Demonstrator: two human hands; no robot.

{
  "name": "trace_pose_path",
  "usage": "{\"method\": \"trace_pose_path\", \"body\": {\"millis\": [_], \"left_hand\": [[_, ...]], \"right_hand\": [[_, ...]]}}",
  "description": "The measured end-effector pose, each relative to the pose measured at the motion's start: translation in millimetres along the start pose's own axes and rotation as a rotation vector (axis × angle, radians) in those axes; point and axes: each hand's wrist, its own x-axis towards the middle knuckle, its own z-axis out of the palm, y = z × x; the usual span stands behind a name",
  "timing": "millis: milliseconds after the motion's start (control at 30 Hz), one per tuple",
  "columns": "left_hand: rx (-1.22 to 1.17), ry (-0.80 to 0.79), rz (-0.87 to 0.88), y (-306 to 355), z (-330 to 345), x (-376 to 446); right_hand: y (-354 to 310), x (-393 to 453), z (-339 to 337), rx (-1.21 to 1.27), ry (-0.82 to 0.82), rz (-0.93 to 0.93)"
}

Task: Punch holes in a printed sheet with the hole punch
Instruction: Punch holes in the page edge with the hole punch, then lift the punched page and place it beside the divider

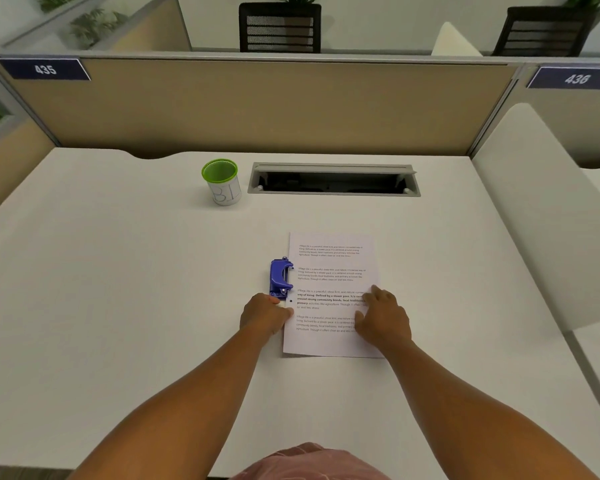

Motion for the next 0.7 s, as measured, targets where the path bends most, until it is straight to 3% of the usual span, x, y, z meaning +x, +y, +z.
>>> {"method": "trace_pose_path", "body": {"millis": [367, 700], "left_hand": [[-0.059, -0.211, 0.145, 6.3, 22.1, -1.9], [-0.173, -0.273, 0.247, 19.3, 18.6, -3.4]], "right_hand": [[16.6, -7.4, -4.2, 0.063, 0.088, 0.039], [27.3, 5.7, -28.7, 0.554, 0.124, 0.312]]}}
